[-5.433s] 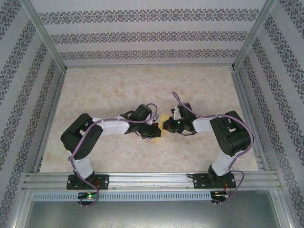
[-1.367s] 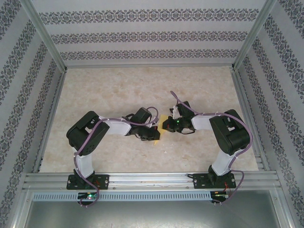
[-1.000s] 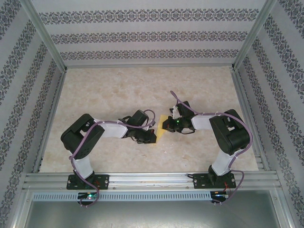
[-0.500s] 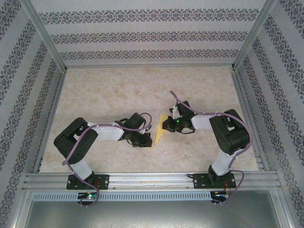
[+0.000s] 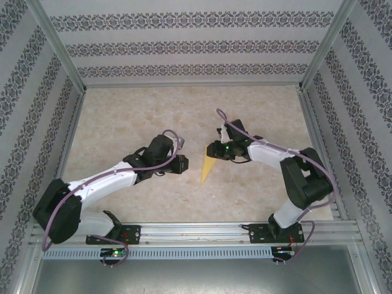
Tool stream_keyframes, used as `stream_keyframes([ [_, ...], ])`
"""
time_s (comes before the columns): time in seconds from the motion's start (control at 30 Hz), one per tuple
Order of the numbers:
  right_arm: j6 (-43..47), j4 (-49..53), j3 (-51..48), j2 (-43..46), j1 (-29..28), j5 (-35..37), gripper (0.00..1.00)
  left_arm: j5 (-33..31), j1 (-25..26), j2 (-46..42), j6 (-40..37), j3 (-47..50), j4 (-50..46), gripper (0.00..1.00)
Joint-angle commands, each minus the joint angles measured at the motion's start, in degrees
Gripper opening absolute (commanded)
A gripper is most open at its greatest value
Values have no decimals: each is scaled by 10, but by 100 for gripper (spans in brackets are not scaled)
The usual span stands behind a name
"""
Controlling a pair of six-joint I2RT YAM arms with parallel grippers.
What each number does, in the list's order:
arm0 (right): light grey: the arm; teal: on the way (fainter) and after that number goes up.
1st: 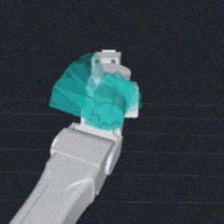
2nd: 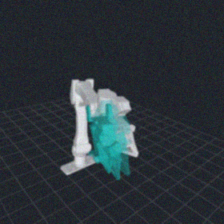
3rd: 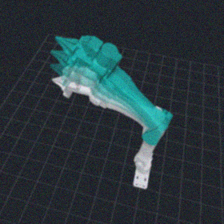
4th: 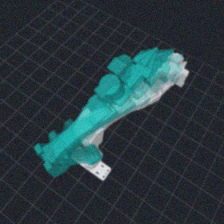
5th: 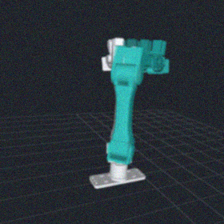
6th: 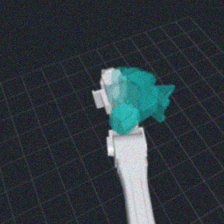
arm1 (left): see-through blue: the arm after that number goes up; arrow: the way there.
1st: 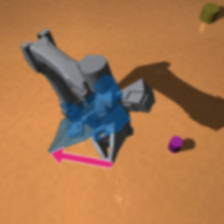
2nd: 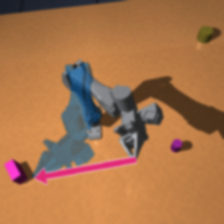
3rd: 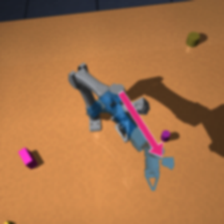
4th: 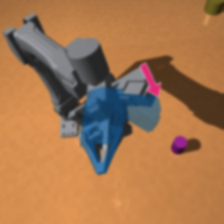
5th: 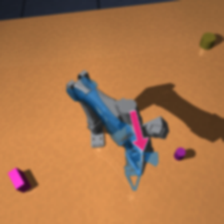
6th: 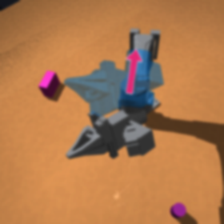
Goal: Fold a paper plane with a square sheet of paper (fold left side to right side)
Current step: Turn over the paper plane at the center of the table.
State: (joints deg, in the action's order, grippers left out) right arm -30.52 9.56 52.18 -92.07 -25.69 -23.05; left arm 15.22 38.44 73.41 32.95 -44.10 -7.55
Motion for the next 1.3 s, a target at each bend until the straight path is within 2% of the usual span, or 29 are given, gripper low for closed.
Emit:
stream_keyframes([
  [0.0,27,93,26,43,-16,86,45,-117,-9,-47,-54,6,-14,11],
  [0.07,24,140,44,54,-23,122,50,-158,-10,-73,-69,11,-7,16],
  [0.1,18,158,51,57,-27,135,59,-173,-11,-83,-77,16,1,18],
  [0.13,4,178,58,59,-34,155,62,-187,-12,-94,-86,21,9,20],
  [0.27,-68,253,94,40,-75,234,67,-227,-17,-123,-107,41,38,24],
  [0.4,-127,334,158,-17,-126,338,68,-238,-20,-133,-129,50,47,29],
  [0.57,-178,437,273,-131,-157,400,65,-245,-22,-146,-156,64,44,39],
  [0.73,-192,456,331,-204,-171,408,60,-250,-23,-160,-159,81,41,42],
  [0.93,-211,443,326,-227,-173,410,48,-257,-24,-165,-162,89,32,42],
  [1.07,-217,435,315,-232,-173,406,45,-260,-24,-168,-164,92,33,43],
  [1.27,-222,416,294,-211,-174,397,26,-261,-24,-171,-164,89,25,43],
])
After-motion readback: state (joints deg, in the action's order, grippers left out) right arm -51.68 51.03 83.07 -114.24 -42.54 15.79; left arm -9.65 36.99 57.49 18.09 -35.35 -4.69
